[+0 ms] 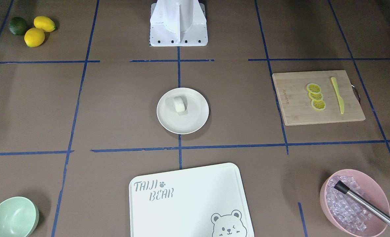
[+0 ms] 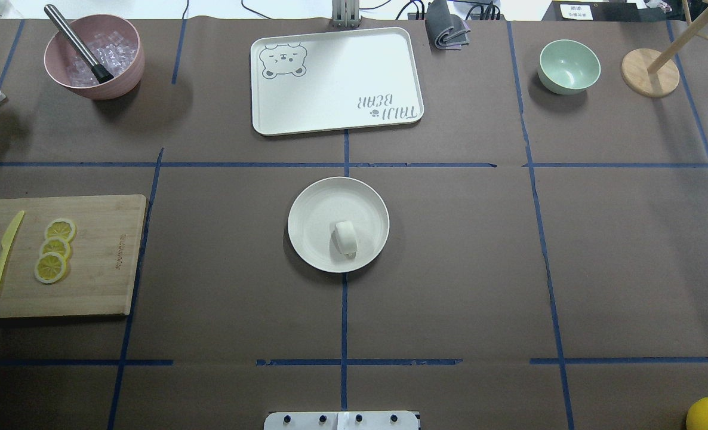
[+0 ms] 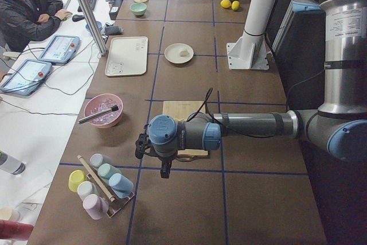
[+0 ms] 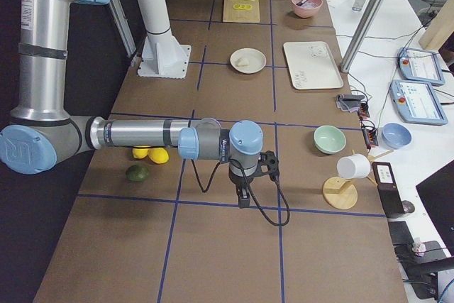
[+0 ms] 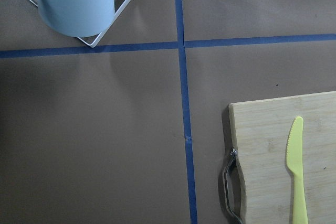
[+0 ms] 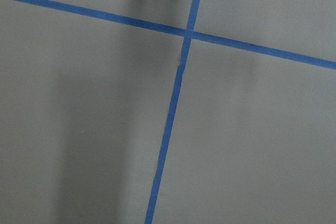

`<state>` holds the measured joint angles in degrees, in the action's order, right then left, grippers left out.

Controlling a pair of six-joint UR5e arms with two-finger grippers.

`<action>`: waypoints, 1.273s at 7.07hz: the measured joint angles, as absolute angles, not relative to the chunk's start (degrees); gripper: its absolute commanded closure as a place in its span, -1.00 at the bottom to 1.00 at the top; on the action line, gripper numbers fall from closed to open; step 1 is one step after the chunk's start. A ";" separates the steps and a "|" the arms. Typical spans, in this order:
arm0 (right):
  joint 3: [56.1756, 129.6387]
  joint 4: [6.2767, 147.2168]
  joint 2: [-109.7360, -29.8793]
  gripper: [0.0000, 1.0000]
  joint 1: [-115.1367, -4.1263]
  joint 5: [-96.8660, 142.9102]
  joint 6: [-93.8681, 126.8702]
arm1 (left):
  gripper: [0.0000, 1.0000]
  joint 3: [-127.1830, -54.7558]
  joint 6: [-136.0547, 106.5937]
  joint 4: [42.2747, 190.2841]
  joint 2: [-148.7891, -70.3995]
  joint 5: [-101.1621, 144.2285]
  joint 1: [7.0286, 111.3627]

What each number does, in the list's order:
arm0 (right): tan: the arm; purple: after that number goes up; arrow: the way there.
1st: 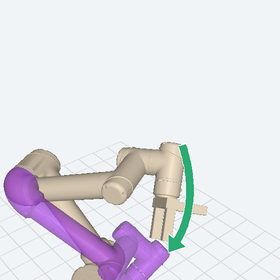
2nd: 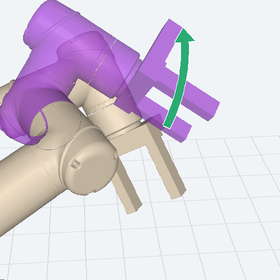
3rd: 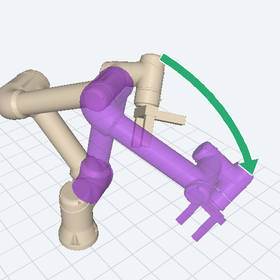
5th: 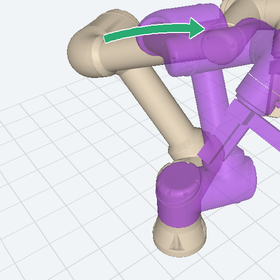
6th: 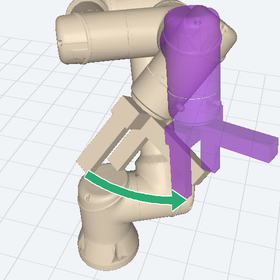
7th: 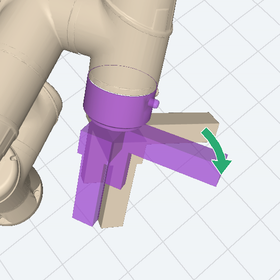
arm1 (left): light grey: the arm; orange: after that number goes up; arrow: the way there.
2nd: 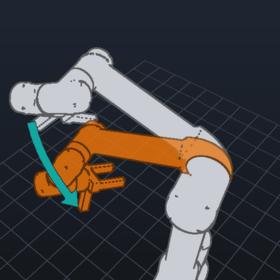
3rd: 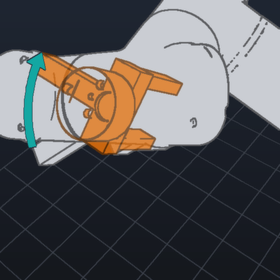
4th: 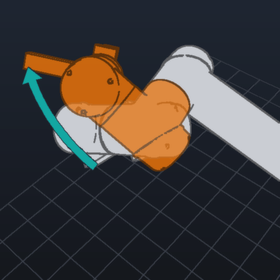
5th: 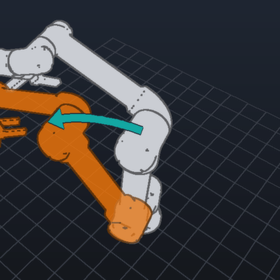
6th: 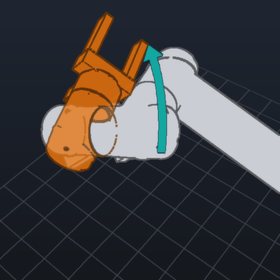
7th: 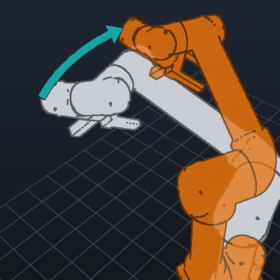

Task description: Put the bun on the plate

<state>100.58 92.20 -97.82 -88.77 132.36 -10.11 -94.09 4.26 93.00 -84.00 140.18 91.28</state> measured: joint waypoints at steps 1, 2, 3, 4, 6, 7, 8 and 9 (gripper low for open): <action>100.61 92.20 -97.82 -1.00 -88.77 132.41 -10.11 | -1.00 -94.07 4.36 92.98 -83.79 140.11 91.30; 100.65 92.18 -97.85 -1.00 -88.77 132.51 -10.11 | -1.00 -94.02 4.43 92.91 -83.42 140.03 91.31; 100.67 92.16 -97.88 -1.00 -88.77 132.58 -10.09 | -1.00 -93.89 4.46 92.83 -83.15 139.97 91.31; 100.67 92.18 -97.89 -1.00 -88.77 132.61 -10.05 | -1.00 -93.72 4.43 92.79 -83.03 139.96 91.32; 100.64 92.19 -97.91 -1.00 -88.77 132.61 -10.02 | -1.00 -93.62 4.30 92.81 -82.98 140.00 91.32; 100.56 92.24 -97.91 -0.99 -88.75 132.59 -10.02 | -1.00 -93.77 4.26 92.81 -82.97 140.01 91.32; 100.35 92.27 -97.91 -0.99 -88.71 132.59 -10.07 | -1.00 -93.69 4.25 92.81 -82.94 139.99 91.32; 100.03 92.24 -97.91 -0.99 -88.59 132.52 -10.15 | -1.00 -93.45 4.28 92.81 -82.91 139.80 91.32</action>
